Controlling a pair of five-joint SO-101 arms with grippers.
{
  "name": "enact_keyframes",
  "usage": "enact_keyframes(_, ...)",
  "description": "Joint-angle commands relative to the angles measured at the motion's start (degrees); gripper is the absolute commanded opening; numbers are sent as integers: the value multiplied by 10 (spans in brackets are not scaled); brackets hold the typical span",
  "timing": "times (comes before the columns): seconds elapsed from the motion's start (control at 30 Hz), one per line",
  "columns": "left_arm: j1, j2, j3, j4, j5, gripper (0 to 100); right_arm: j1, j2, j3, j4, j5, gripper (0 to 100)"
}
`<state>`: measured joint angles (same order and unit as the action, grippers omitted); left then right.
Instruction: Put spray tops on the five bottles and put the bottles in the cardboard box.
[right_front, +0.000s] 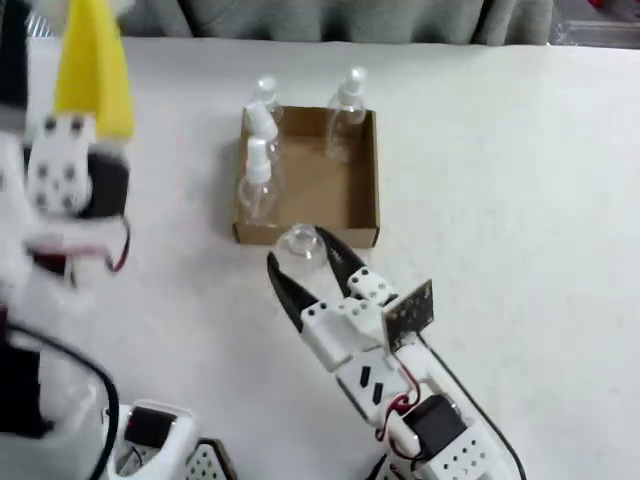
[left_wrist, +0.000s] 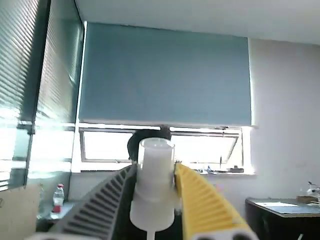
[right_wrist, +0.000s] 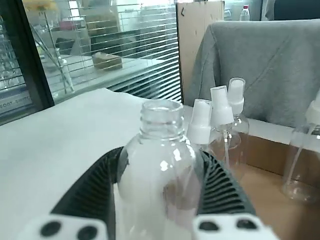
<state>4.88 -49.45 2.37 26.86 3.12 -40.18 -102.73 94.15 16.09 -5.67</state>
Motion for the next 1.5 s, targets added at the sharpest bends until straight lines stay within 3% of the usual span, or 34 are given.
enact_keyframes(0.0,26,62,-87,51,98,23,-6,-7,0,-3,-1,15)
enact_keyframes(0.13,73,90,-88,99,140,23,-2,-7,1,-3,-1,15)
enact_keyframes(0.37,91,89,-28,102,235,23,5,-7,5,1,-4,15)
enact_keyframes(0.57,91,65,66,94,241,23,27,-7,8,-2,-6,15)
enact_keyframes(0.8,93,-26,245,-50,241,23,23,-7,8,-1,-6,15)
enact_keyframes(1.2,175,-102,281,-50,243,23,22,-7,9,0,-6,15)
enact_keyframes(1.47,189,-105,328,-55,270,23,22,-7,15,-2,-6,15)
